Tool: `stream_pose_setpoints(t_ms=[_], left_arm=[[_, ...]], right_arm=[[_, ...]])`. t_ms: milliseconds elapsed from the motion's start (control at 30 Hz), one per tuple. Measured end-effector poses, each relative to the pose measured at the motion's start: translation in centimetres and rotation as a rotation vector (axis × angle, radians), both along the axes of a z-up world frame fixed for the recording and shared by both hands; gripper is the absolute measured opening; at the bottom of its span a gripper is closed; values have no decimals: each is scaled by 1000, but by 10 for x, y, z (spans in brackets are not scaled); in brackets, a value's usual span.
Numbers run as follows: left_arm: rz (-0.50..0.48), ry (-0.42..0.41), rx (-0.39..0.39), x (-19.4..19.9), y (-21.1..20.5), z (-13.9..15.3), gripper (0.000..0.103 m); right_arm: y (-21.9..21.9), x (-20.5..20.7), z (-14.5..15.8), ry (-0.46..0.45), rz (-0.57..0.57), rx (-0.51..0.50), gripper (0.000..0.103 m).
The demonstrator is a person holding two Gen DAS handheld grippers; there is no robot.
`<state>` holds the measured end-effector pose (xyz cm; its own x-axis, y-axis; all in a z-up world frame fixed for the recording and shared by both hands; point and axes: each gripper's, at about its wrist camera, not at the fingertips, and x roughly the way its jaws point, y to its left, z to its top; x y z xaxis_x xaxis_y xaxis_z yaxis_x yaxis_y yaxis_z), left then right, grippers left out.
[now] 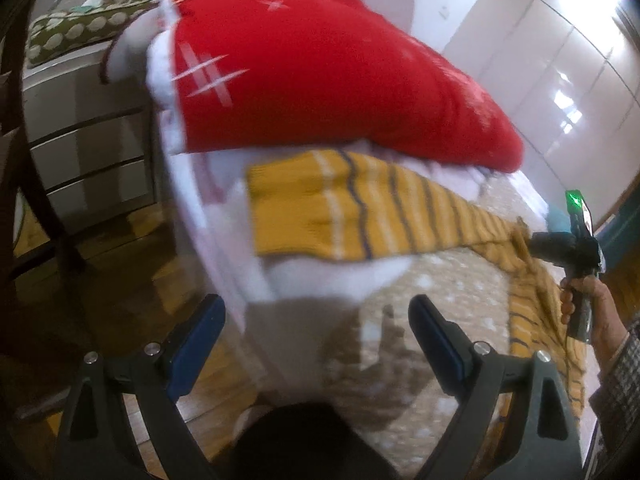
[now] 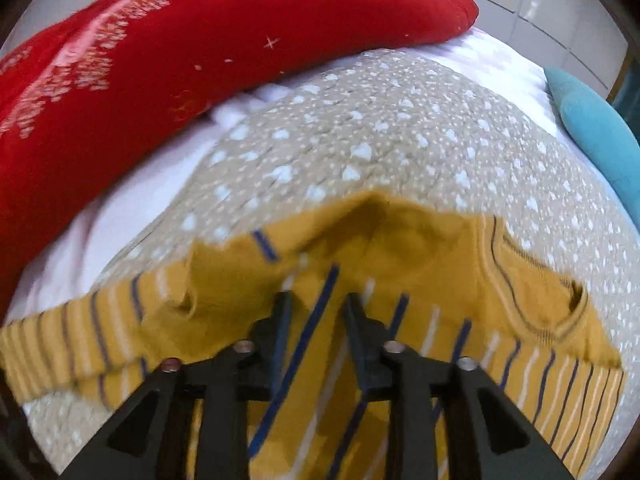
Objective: Fold small clothes
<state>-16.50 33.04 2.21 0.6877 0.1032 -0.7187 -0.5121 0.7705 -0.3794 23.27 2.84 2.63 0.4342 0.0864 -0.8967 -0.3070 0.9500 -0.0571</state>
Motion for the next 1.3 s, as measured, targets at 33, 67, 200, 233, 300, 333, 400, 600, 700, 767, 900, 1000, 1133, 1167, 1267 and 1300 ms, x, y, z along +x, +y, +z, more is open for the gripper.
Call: stream_pose_setpoints(t_ms=[33,67,200,233,300,333,400,600,700,767,900,1000,1133,1167,1267,1300], left_arm=[[13,4,-4,-2,5,-1,92],[24,6,-6,-5,8,-1,92],[91,8,12,-20,23,0,92],[114,8,11,-25,27,-1,92],[140,17,5,-34,33,-4,92],[148,23,1,-37,35,-6,92],[154,29,-6,-44,37,-9,92],[153,41,-20,-57,43,-21,92],[148,47,-44,-61,46,-29,92],[150,56,-52,-64,47,-35,92],[156,76,-75,-69,51,-46,92],[152,85,-94,-69,52,-51,92],[140,82,-87,-69,52,-48,92],[134,79,-80,-68,49,-44,92],[109,59,-54,-64,40,-31,92],[99,49,-42,-63,35,-24,92]], right_arm=[[3,4,-2,2,3,-25,43],[6,4,0,-16,10,-53,43],[20,-31,30,-133,72,-18,43],[26,-43,37,-138,107,22,43],[49,-74,46,-125,221,83,43],[62,-88,47,-110,275,94,44],[92,-118,46,-62,383,137,44],[166,-184,31,73,602,254,44],[199,-223,17,-7,739,162,56],[219,-248,8,-49,837,93,59],[252,-283,-16,-141,975,-59,61],[271,-296,-38,-257,1011,-198,61],[276,-285,-36,-258,953,-191,13],[276,-281,-27,-256,928,-165,5],[263,-265,25,-304,842,-42,4],[258,-260,43,-323,817,-13,4]])
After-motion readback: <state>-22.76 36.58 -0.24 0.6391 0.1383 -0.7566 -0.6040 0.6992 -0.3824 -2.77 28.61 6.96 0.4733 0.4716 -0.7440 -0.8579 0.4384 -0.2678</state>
